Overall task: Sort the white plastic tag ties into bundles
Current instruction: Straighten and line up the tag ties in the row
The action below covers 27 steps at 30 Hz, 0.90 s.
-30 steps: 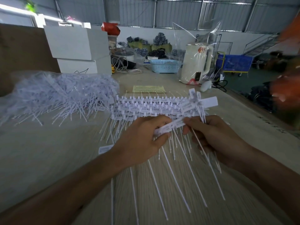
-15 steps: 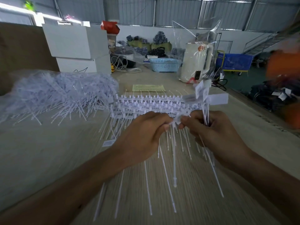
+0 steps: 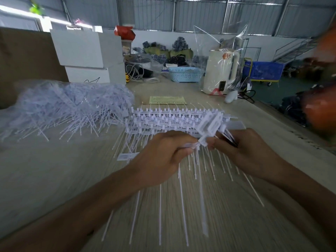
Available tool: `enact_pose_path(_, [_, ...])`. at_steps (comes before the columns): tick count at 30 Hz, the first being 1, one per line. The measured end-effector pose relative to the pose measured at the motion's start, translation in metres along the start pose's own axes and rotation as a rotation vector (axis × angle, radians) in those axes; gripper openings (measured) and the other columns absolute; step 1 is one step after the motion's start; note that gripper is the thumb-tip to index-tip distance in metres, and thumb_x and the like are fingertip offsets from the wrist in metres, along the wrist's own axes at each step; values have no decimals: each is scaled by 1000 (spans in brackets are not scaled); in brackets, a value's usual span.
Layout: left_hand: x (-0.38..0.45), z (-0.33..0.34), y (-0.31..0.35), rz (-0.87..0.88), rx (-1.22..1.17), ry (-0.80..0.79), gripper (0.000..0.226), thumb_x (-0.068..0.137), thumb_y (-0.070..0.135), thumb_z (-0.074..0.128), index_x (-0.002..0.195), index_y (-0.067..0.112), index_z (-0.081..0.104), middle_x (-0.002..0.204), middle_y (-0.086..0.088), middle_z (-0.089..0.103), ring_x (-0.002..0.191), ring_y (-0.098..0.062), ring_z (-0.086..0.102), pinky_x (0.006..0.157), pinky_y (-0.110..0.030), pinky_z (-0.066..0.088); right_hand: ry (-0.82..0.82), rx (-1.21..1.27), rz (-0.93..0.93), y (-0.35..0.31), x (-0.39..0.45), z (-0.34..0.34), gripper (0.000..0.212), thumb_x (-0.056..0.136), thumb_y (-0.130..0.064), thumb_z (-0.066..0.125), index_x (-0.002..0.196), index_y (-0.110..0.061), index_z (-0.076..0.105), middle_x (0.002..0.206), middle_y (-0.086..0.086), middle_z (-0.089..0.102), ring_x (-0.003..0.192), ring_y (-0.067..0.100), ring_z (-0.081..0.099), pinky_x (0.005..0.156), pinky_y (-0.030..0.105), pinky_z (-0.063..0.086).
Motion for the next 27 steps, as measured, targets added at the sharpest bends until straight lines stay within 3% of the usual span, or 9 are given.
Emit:
enact_pose_path(4, [1, 1, 2, 8, -19, -26, 21, 97, 18, 58, 104, 4, 72, 83, -5, 69, 74, -13, 59, 71, -33, 44, -92, 345, 262, 24, -3, 12, 31, 93, -28, 65, 65, -15, 70, 48, -3, 41, 40, 7, 33, 43, 15, 29])
enact_pose_path(6, [1, 0, 2, 3, -36, -29, 24, 98, 17, 56, 106, 3, 74, 83, -7, 71, 75, -18, 62, 72, -36, 46, -90, 551, 412, 36, -7, 19, 27, 87, -24, 69, 64, -10, 69, 50, 6, 37, 39, 11, 29, 39, 17, 27])
enact_pose_path(8, [3, -5, 3, -5, -74, -4, 25, 98, 15, 57, 111, 4, 75, 90, -9, 74, 81, -20, 66, 76, -36, 48, -115, 796, 513, 39, -9, 30, 21, 78, -23, 72, 65, -8, 68, 48, 2, 31, 38, 10, 23, 36, 16, 23])
enact_pose_path(13, [8, -21, 12, 24, -169, 58, 25, 94, 7, 64, 118, 4, 71, 105, -6, 76, 95, -12, 67, 85, -27, 51, -257, 1222, 477, 27, -11, 44, 21, 77, -25, 76, 71, -9, 63, 50, -9, 24, 39, 5, 16, 37, 19, 11])
enact_pose_path(17, [8, -23, 25, 124, -174, 49, 26, 94, 2, 63, 119, 2, 70, 101, -8, 76, 91, -20, 68, 83, -39, 51, -374, 1312, 410, 21, -14, 48, 28, 79, -27, 82, 73, -8, 63, 54, -6, 19, 42, 6, 14, 36, 19, 15])
enact_pose_path(20, [7, -18, 31, 203, -122, 7, 25, 94, 0, 62, 117, 1, 72, 102, -8, 76, 90, -16, 66, 84, -29, 49, -473, 1306, 400, 17, -19, 48, 28, 79, -28, 83, 71, -10, 64, 53, -4, 19, 42, 7, 15, 38, 18, 18])
enact_pose_path(24, [3, -12, 17, 203, 50, -63, 20, 95, -3, 58, 103, 0, 75, 95, -5, 72, 82, -15, 56, 75, -23, 41, -807, 1064, 178, -23, -42, 62, 17, 93, -31, 68, 78, -26, 72, 60, -11, 49, 47, 8, 34, 46, 27, 26])
enact_pose_path(27, [5, -27, 7, 120, 41, 55, 18, 94, 7, 58, 94, 0, 74, 84, 2, 64, 78, -7, 51, 74, -8, 36, -774, 967, 131, -36, -35, 69, 25, 96, -40, 64, 74, -28, 67, 60, -13, 46, 47, 7, 34, 47, 24, 26])
Point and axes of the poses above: each hand's wrist, its own x-axis towards the middle knuckle, its own z-axis out of the palm, y = z × x, the point moved 10 cm from there along x, towards the middle knuckle
